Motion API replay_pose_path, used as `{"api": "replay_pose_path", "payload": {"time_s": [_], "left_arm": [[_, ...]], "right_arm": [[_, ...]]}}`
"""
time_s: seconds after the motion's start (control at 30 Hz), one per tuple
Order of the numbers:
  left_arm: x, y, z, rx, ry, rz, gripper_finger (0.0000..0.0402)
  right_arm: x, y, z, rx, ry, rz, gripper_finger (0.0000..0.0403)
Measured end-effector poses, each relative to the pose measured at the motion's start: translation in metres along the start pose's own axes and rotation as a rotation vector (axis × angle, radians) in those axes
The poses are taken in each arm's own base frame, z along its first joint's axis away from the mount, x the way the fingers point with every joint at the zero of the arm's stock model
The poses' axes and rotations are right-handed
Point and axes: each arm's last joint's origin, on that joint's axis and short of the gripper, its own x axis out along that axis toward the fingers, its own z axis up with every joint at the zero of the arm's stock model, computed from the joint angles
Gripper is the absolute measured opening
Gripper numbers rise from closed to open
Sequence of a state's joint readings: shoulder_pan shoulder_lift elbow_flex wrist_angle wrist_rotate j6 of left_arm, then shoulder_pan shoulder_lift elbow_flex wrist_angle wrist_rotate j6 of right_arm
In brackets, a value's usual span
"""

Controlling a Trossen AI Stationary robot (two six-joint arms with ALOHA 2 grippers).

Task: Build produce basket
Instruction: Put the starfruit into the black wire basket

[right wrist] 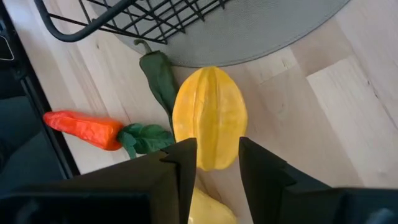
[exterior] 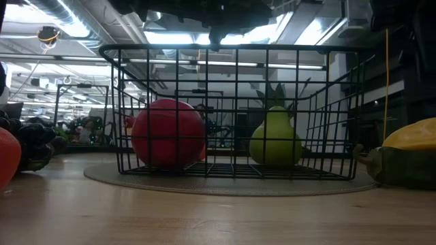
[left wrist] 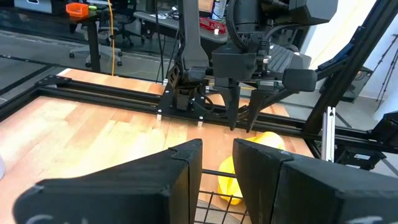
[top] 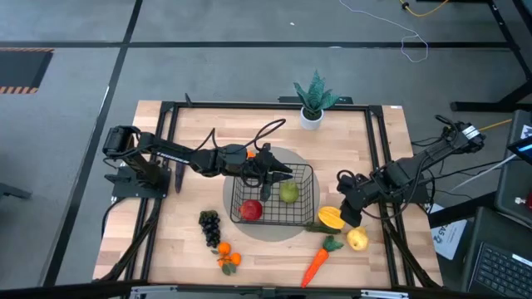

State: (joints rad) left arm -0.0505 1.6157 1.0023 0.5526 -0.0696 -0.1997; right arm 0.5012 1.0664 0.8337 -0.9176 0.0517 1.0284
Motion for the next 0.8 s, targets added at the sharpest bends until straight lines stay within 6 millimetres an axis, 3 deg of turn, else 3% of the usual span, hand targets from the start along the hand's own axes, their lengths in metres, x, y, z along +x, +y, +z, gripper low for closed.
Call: {"api": "replay_pose_path", "payload": {"time_s": [0.2, 0.37, 0.6, 0.7, 0.8], "left_arm": [[-0.004, 0.0, 0.003, 0.03, 0.014, -0.003, 0.0079], [-0.037, -0.004, 0.033, 0.068, 0.06, 0.005, 0.0074], [-0.075, -0.02, 0.05, 0.07, 0.142, -0.028, 0.0073], [-0.079, -0.026, 0.048, 0.076, 0.172, -0.048, 0.0073], [-0.08, -0.03, 0.046, 0.079, 0.182, -0.061, 0.0073]], "right_arm": [[-0.001, 0.006, -0.011, 0.075, 0.092, 0.05, 0.011], [-0.002, 0.012, -0.023, 0.097, 0.074, 0.041, 0.011], [-0.003, 0.018, -0.031, 0.114, -0.112, 0.005, 0.011], [0.001, 0.035, -0.032, 0.102, -0.161, 0.112, 0.011], [0.005, 0.056, -0.036, -0.085, -0.185, 0.247, 0.011]]}}
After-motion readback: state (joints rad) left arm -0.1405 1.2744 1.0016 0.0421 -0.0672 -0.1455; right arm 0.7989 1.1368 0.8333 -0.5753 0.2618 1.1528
